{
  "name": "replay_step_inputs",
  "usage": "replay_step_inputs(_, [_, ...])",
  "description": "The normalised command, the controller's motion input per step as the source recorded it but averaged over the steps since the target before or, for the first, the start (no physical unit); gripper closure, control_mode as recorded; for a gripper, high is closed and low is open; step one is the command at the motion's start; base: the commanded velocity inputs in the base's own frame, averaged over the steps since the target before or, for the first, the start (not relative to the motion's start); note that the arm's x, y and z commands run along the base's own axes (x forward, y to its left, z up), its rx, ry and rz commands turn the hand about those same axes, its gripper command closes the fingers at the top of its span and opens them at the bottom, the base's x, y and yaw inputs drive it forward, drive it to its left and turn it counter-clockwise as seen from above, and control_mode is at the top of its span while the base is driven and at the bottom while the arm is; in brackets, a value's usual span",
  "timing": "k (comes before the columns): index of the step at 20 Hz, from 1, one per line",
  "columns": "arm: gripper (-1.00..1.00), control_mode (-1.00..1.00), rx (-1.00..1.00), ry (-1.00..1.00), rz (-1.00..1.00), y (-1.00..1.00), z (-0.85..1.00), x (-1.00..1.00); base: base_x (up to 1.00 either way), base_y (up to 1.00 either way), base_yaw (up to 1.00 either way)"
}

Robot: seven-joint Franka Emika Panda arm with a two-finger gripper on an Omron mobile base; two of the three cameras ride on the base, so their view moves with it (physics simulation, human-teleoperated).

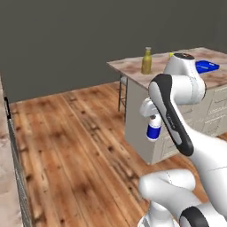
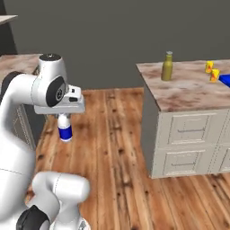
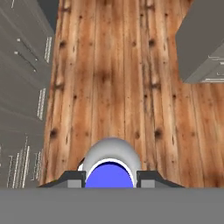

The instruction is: Place the drinks on the dining counter in a tight cluster.

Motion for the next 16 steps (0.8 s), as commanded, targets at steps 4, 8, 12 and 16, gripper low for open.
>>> replay_step_inputs(4, [1.00,1.00,0.00,0.00,0.00,0.00,0.00,0.00,1.00,0.50,-0.44])
replay_step_inputs(8, [1.00,1.00,0.00,0.00,0.00,0.00,0.00,0.00,1.00,0.32,-0.45])
replay_step_inputs(12, [1.00,1.00,0.00,0.00,0.00,0.00,0.00,0.00,0.97,0.18,-0.59])
replay_step_inputs(16, [1.00,1.00,0.00,0.00,0.00,0.00,0.00,0.00,0.87,0.32,-0.66])
